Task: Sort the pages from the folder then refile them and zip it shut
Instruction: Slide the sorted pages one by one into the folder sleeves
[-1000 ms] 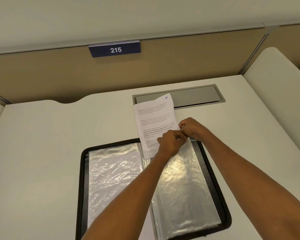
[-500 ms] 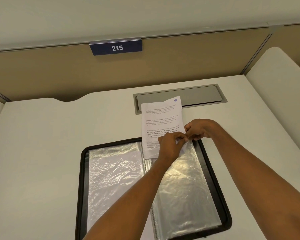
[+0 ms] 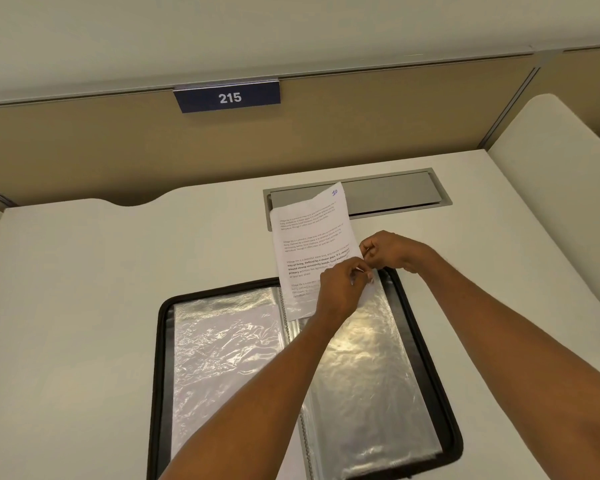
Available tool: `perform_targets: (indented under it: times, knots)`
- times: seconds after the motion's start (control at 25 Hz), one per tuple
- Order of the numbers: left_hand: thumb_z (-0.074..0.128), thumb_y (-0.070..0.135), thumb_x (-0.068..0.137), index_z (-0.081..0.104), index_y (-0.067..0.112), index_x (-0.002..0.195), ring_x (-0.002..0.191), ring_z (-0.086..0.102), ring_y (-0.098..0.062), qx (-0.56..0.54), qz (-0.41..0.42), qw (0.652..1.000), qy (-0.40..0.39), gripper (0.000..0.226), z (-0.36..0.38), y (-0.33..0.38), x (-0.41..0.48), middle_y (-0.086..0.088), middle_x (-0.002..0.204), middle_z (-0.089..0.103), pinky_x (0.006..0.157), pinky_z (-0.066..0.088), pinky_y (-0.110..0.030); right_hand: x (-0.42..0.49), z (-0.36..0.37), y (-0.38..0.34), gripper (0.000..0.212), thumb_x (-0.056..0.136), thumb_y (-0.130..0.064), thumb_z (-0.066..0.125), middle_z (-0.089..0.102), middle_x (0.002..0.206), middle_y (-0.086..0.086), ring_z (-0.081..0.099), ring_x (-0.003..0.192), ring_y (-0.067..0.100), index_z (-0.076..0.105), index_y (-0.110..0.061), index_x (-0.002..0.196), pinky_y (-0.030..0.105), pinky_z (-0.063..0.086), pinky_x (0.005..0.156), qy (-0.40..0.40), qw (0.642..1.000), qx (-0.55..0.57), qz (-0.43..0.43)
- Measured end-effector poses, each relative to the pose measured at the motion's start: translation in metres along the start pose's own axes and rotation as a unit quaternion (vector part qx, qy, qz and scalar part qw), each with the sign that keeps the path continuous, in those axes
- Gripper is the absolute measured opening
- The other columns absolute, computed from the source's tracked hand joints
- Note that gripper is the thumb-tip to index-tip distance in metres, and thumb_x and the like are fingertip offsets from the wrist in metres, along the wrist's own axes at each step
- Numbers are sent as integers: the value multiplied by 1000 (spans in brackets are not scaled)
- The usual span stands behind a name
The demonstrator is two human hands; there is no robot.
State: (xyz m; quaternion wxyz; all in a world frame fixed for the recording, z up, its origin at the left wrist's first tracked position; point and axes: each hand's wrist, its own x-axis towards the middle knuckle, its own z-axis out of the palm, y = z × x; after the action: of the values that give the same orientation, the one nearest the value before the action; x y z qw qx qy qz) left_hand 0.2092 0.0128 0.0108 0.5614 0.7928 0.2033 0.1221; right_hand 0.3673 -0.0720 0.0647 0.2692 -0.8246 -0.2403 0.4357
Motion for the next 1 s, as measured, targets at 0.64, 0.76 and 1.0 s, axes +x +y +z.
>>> perform_targets:
  times: [0.64,0.76,1.0]
  knots:
    - [78,32,90,81,36,92,94,65,-9,37,-2,999,28,5,-1,-11,12,19,95,76,96,47,-54,9,-15,3,29,86,-5,80,78,107,7,74,103,24,74,-13,113,35,61,92,-57,993,37,100]
    - [77,33,90,81,36,90,92,65,-7,40,-2,999,14,5,-2,-9,13,28,87,71,97,47,-54,9,-17,3,28,86,-8,79,77,110,7,72,106,22,75,-14,113,37,58,99,-80,989,0,123]
    - [75,37,90,81,35,93,93,67,-7,14,-11,1000,11,7,4,-12,8,26,90,73,100,47,-55,21,6,5,22,92,-13,75,76,107,4,73,95,20,71,-6,112,31,62,80,70,990,103,61]
